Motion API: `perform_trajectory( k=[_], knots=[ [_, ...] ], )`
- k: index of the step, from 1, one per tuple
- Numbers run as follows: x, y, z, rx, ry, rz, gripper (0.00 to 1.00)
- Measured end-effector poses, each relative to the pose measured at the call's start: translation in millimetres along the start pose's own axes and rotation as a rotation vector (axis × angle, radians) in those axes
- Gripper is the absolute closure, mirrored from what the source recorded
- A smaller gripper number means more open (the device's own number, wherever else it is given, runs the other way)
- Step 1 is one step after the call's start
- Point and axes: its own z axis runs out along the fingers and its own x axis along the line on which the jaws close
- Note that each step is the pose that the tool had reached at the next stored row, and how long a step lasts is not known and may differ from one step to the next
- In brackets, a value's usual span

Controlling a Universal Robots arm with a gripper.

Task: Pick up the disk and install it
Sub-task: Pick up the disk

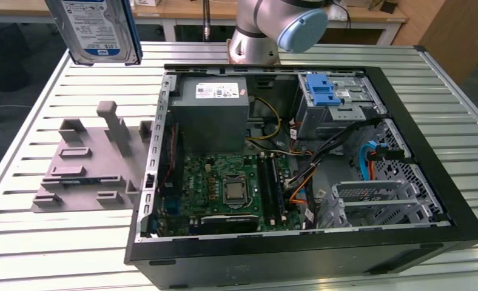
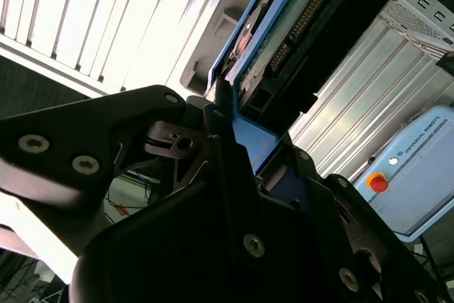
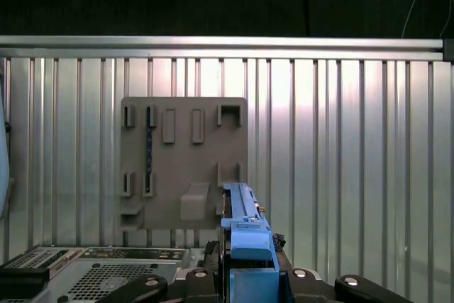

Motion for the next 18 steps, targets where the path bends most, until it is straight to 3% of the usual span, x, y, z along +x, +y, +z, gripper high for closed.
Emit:
perform_trajectory(
  k=[9,18],
  knots=[
    [0.1,-4.9,0.0,0.0001,-0.0001,0.000,0.64],
    [5.6,-9.8,-0.1,0.0000,-0.0001,0.000,0.64]
  ],
)
